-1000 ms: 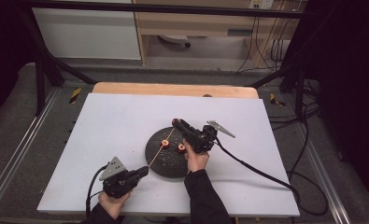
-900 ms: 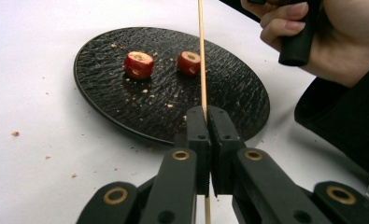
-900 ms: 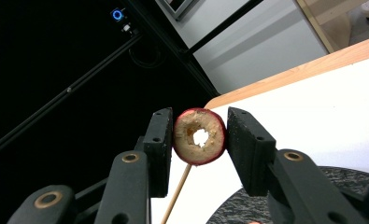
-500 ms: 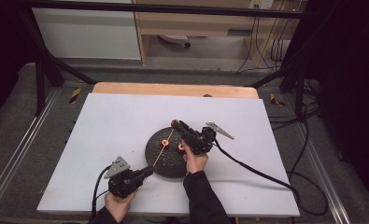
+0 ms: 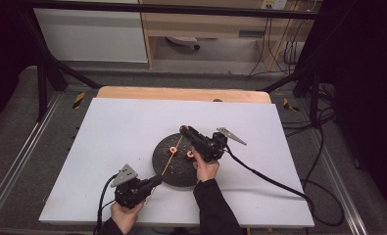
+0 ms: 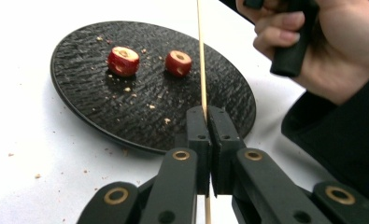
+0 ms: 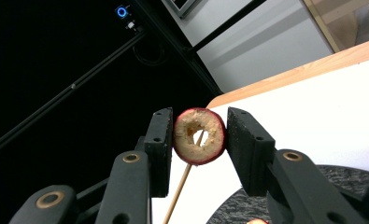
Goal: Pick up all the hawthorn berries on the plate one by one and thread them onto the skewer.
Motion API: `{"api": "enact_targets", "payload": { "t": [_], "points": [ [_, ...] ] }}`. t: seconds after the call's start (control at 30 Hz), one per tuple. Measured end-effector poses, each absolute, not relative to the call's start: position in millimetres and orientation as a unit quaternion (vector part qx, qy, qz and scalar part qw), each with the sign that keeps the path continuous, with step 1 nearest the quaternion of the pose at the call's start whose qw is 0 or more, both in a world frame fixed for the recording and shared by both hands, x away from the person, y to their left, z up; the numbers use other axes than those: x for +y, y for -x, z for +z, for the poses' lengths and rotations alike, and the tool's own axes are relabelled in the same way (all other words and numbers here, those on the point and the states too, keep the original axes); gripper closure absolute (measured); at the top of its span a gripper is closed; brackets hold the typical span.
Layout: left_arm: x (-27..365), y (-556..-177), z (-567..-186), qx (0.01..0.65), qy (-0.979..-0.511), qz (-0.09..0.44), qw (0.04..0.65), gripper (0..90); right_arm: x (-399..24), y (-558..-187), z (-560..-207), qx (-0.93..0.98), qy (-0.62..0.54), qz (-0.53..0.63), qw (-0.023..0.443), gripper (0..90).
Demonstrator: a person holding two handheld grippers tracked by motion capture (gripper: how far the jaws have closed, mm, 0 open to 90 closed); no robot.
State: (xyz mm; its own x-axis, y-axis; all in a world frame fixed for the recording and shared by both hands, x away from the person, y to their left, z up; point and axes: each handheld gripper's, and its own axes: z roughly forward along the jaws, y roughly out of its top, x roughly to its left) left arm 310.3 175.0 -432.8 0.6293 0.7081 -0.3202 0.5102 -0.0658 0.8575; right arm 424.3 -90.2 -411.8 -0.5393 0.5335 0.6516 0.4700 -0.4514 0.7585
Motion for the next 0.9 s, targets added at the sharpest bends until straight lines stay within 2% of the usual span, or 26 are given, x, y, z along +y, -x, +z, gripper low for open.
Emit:
{"api": "enact_targets", "payload": {
  "t": [0.57, 0.9],
  "points": [
    [159.5, -307.4, -435.4, 0.457, -0.704, 0.090, 0.537, 88.3, -90.9, -423.0, -413.2, 0.501, -0.491, 0.712, 0.039, 62.9],
    [156.5, -302.8, -434.2, 0.453, -0.696, 0.091, 0.549, 88.2, -91.9, -423.5, -413.0, 0.503, -0.488, 0.712, 0.036, 63.0]
  ]
}}
